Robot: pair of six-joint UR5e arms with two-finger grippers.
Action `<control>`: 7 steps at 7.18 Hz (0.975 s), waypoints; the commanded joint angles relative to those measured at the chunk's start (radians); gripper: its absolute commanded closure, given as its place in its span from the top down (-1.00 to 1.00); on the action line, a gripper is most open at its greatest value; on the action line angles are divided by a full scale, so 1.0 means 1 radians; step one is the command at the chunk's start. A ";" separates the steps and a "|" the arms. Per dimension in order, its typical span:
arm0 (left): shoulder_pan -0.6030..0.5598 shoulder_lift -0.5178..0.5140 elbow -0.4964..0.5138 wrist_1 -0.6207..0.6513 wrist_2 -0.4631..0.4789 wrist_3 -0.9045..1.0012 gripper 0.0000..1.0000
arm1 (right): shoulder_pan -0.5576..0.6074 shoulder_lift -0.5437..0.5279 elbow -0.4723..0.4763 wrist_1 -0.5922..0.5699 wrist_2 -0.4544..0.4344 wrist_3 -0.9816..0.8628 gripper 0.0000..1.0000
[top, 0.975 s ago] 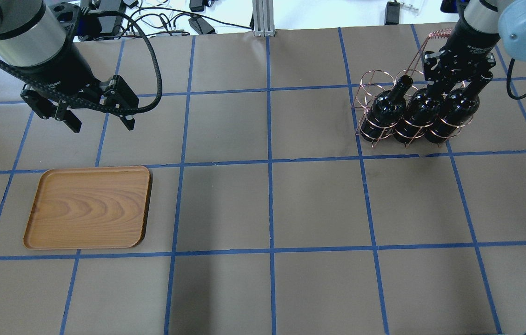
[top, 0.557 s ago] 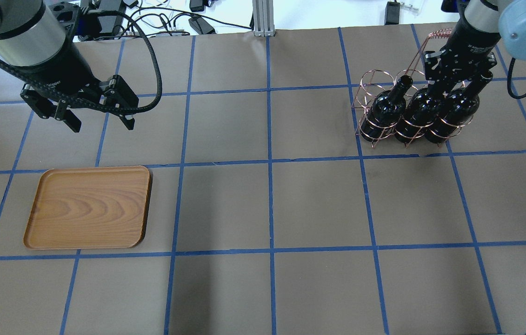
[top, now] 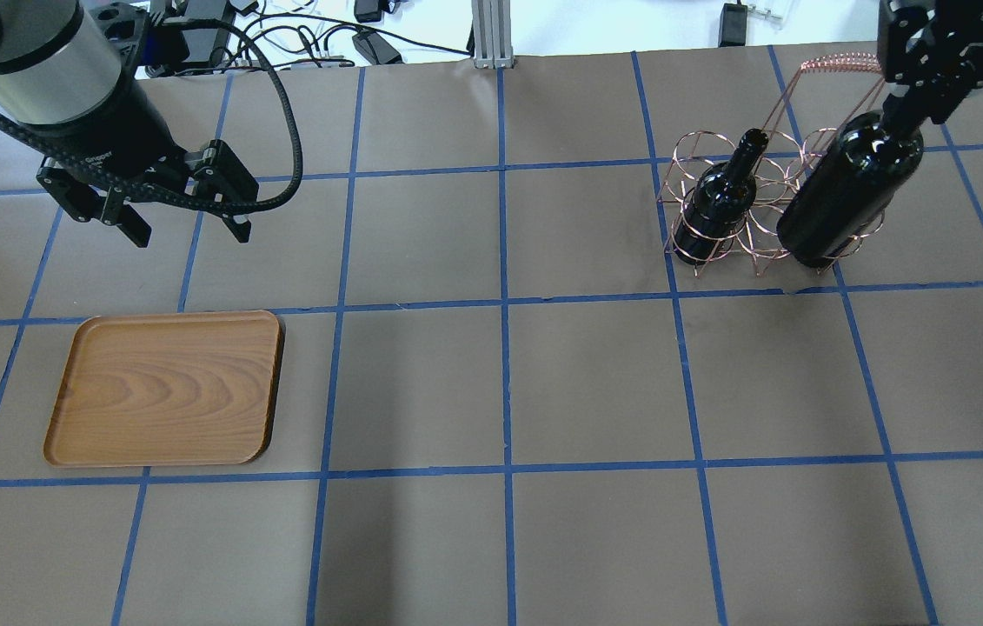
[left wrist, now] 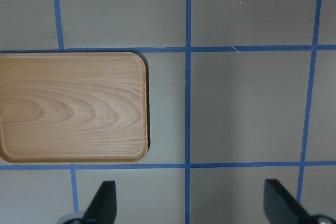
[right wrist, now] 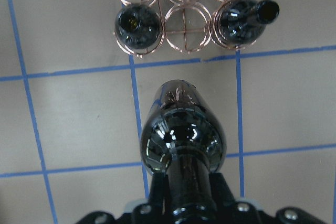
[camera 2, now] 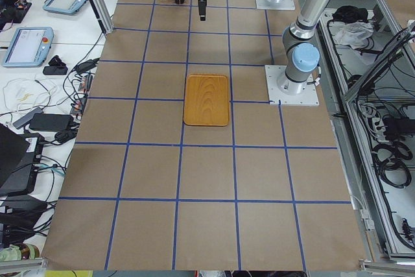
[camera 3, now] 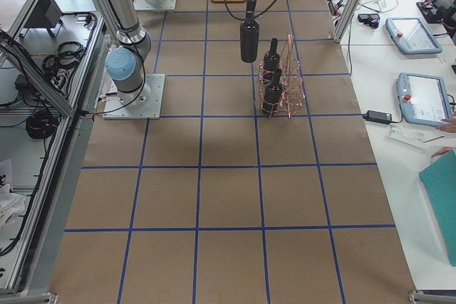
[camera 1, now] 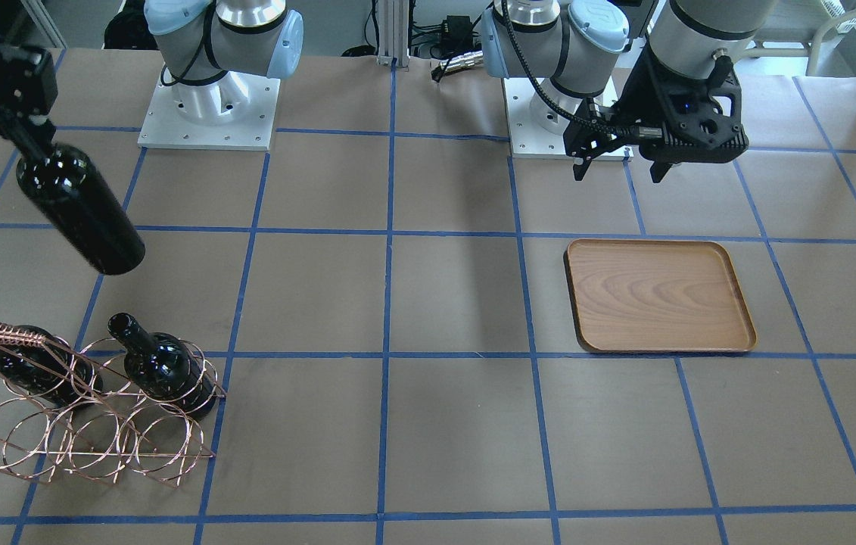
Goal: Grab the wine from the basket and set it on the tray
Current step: 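Lift the bottle out of the rack with the right gripper, carry toward center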
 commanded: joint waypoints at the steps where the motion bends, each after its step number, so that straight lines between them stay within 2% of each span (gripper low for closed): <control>1: 0.000 0.000 0.001 0.004 0.000 0.001 1.00 | 0.180 -0.038 0.054 0.077 0.014 0.247 -1.00; 3: 0.046 0.002 0.011 0.011 0.000 0.065 1.00 | 0.382 0.023 0.129 -0.150 0.062 0.513 -1.00; 4: 0.095 0.006 0.015 0.010 0.002 0.088 1.00 | 0.464 0.092 0.131 -0.199 0.064 0.608 -1.00; 5: 0.132 0.011 0.017 0.010 0.002 0.125 1.00 | 0.526 0.152 0.134 -0.312 0.086 0.688 -1.00; 7: 0.210 0.011 0.017 0.010 0.000 0.130 1.00 | 0.619 0.245 0.145 -0.405 0.091 0.788 -1.00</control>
